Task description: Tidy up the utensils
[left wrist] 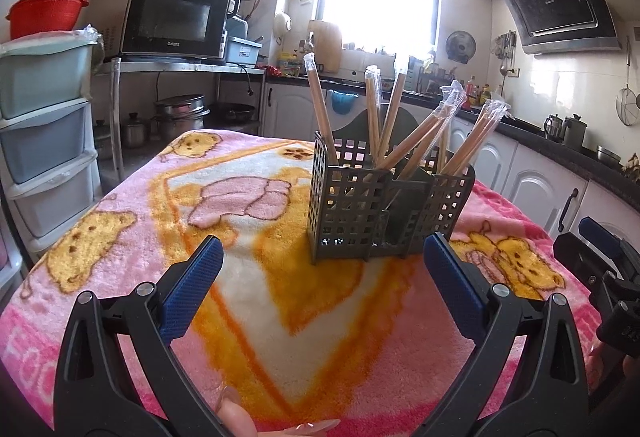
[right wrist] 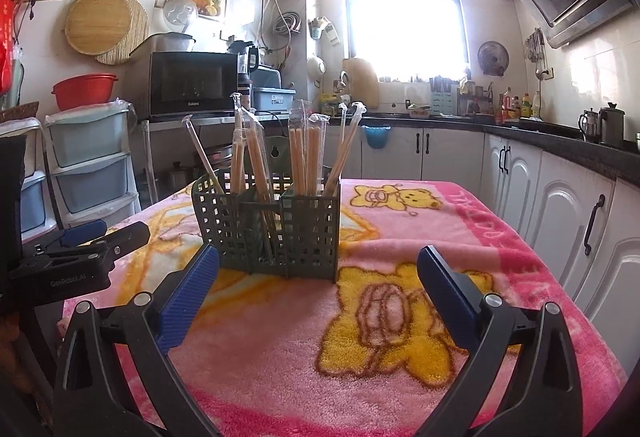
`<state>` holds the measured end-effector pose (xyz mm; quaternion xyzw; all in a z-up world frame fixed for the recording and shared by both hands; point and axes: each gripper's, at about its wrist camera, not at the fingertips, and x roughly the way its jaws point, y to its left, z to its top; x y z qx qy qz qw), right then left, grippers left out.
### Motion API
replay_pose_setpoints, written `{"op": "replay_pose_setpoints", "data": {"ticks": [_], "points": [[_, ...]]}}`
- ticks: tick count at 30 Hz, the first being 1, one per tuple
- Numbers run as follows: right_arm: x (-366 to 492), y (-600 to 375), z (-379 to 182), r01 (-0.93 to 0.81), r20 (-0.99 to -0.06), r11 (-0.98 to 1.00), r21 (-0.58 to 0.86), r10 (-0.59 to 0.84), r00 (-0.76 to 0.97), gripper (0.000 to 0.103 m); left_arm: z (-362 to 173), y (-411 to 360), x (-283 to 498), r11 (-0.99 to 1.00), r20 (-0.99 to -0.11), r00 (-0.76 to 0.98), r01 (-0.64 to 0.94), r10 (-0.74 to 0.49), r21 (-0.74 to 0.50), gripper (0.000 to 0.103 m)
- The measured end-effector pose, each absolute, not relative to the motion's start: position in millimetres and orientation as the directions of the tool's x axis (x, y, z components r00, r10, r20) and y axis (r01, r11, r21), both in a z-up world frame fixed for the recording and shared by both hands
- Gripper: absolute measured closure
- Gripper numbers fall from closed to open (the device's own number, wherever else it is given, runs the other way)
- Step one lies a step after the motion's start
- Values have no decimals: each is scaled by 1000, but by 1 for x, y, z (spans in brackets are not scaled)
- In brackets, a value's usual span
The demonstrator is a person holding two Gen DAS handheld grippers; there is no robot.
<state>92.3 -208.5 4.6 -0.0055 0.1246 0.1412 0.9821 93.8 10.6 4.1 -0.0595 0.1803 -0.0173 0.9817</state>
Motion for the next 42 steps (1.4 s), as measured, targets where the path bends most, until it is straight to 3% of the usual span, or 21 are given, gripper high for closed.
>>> {"op": "replay_pose_setpoints", "data": {"ticks": [42], "points": [[85, -207, 4, -256, -240, 966, 29, 255, 937, 6, 5, 13, 93, 992, -349, 936, 8, -51, -125, 10]]}}
